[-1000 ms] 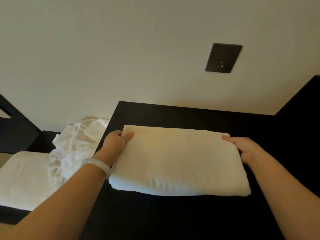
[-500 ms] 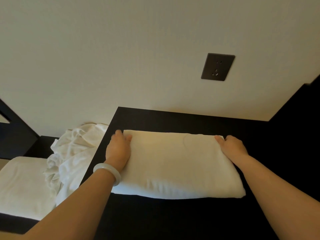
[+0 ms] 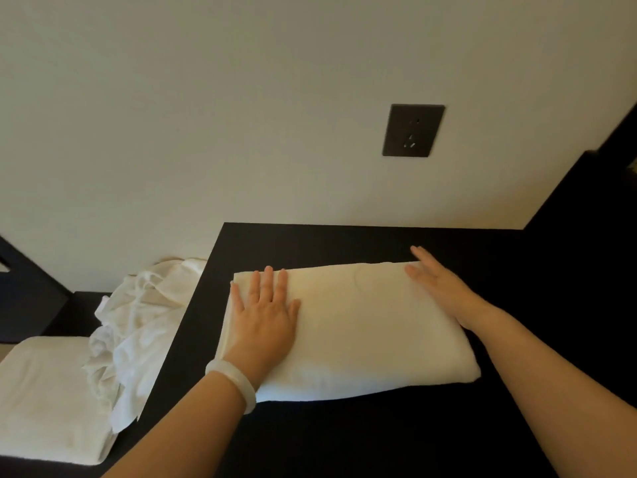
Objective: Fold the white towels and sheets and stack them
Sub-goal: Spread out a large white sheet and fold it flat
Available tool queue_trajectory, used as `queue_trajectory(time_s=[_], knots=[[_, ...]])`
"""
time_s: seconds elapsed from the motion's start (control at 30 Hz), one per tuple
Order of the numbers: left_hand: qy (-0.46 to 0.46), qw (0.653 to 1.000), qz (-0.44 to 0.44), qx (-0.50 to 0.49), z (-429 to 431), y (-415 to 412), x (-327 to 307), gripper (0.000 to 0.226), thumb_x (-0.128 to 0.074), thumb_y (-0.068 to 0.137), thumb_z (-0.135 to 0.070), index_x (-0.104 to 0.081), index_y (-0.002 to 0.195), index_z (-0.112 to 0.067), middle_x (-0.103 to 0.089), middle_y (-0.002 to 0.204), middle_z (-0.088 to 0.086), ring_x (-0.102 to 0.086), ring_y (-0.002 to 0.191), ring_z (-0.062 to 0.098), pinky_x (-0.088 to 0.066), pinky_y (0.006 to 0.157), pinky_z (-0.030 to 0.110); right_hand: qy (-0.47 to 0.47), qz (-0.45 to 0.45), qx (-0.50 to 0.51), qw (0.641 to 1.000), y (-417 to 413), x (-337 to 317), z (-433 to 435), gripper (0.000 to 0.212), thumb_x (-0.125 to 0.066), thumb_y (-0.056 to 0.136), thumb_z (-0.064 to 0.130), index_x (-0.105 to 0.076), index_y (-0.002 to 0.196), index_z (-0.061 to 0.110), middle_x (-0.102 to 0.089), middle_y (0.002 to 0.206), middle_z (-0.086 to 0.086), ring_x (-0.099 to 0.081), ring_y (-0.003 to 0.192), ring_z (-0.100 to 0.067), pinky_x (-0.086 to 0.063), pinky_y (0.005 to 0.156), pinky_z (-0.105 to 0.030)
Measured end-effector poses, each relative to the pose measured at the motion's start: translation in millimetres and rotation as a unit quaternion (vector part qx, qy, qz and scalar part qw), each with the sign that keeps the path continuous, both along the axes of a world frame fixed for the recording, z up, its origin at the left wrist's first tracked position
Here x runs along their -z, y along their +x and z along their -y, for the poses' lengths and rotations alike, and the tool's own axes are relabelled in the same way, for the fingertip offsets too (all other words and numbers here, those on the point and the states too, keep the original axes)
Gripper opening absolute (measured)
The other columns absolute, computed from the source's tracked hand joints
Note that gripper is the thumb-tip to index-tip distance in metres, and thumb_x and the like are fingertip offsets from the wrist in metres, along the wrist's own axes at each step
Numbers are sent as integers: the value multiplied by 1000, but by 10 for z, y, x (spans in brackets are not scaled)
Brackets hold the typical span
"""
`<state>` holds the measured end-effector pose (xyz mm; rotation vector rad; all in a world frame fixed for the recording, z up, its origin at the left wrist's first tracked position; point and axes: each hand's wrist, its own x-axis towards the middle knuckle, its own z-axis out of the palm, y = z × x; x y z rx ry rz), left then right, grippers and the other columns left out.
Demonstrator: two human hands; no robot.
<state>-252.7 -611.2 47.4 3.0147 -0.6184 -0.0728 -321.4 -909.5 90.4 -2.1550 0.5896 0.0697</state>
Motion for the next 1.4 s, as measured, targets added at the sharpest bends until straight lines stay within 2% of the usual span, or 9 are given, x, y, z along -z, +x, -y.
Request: queue_trajectory(time_s=[0.17, 0.3, 0.47, 0.67, 0.83, 1.0, 1.17, 1.3, 1.4], knots=[[-61, 972, 16, 226, 690, -348, -114, 67, 0, 95, -56, -2, 157, -29, 8, 164, -3, 14, 150, 18, 18, 117, 44, 64, 24, 238, 969, -788, 8, 62, 23, -52, 101, 32, -63, 109, 14, -66, 108, -9, -63, 95, -21, -52, 86, -37], [-64, 956, -40, 282, 1067, -458, 69, 64, 3, 95, -61, 9, 154, -37, 22, 159, -10, 24, 147, 16, 26, 111, 40, 79, 17, 222, 972, -1270, 174, -176, 26, -52, 100, 39, -66, 87, 22, -67, 88, 1, -64, 85, -16, -49, 70, -33], [-30, 963, -55, 264, 1110, -427, 151, 67, 4, 93, -64, 12, 154, -37, 21, 162, -7, 28, 146, 17, 25, 112, 44, -191, -26, 215, 957, -1115, 398, -435, 36, -37, 101, 49, -47, 75, 27, -48, 84, 10, -52, 86, -11, -42, 71, -29], [-30, 959, -111, 259, 1180, -476, 54, 81, 8, 82, -78, 17, 152, -39, 26, 161, -6, 27, 147, 24, 23, 109, 58, -204, -185, 202, 940, -855, 265, -153, 48, -27, 103, 52, -53, 75, 23, -57, 74, 2, -54, 64, -10, -34, 51, -27], [-38, 962, -50, 266, 1134, -581, 172, 74, 9, 86, -76, 20, 150, -41, 29, 160, -7, 30, 145, 22, 20, 113, 61, -153, -272, 205, 928, -972, 189, -221, 49, -29, 103, 53, -54, 82, 17, -58, 80, -3, -57, 70, -16, -43, 58, -29], [-45, 963, -38, 265, 1146, -594, 184, 72, 11, 89, -71, 18, 152, -38, 28, 160, -6, 31, 145, 21, 21, 113, 59, -472, 32, 146, 869, -1059, 193, -413, 33, -52, 93, 37, -60, 119, 16, -66, 113, -6, -63, 104, -23, -53, 87, -39], [-56, 965, -17, 257, 1130, -664, 161, 68, 12, 92, -62, 14, 154, -34, 26, 161, -6, 33, 144, 19, 25, 113, 54, -416, -104, -45, 902, -1074, 466, -478, 58, -17, 104, 39, -1, 158, 22, 0, 166, -3, -1, 153, -22, -3, 125, -44], [-52, 966, -5, 254, 1132, -695, 125, 68, 12, 93, -58, 11, 155, -32, 24, 160, -5, 29, 146, 20, 25, 113, 53, -477, -27, -38, 878, -966, 396, -578, 63, -19, 98, 41, -43, 146, 7, -37, 154, -17, -29, 146, -33, -16, 119, -54], [-48, 965, 0, 256, 1113, -705, 109, 66, 10, 94, -53, 9, 155, -28, 22, 161, -3, 27, 146, 20, 26, 112, 52, -474, -52, -94, 874, -1005, 500, -691, 66, -8, 97, 42, -30, 154, 15, -24, 160, -12, -18, 150, -27, -13, 121, -56]])
